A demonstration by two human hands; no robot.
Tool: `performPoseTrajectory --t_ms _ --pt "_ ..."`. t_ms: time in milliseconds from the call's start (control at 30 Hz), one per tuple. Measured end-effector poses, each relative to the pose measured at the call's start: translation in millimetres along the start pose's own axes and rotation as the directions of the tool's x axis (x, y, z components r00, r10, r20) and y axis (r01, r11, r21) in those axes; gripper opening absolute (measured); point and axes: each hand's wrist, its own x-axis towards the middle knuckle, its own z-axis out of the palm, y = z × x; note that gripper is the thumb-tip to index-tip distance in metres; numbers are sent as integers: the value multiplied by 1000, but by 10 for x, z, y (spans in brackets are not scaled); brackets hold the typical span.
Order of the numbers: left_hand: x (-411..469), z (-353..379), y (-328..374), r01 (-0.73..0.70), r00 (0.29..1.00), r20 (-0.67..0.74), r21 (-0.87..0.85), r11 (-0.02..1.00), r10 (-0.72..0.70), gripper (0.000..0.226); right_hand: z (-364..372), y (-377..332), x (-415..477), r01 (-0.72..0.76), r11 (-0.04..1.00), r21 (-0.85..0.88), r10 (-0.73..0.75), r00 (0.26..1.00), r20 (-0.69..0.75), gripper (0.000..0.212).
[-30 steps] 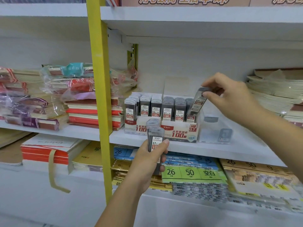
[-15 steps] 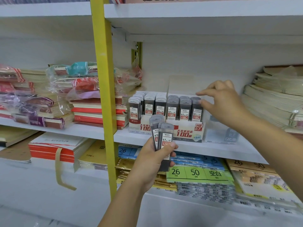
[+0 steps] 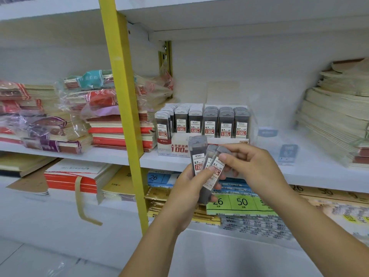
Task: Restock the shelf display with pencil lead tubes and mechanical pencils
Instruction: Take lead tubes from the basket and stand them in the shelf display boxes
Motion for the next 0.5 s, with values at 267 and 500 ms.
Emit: performPoseTrajectory --t_ms 267,500 --pt "-39 -81 12 -11 1000 10 -170 985 13 39 -15 -76 -6 125 991 -40 -129 982 -138 18" --pt "-2 -198 25 -87 996 -39 -63 994 85 30 -617 -660 275 375 855 -358 -471 851 -231 23"
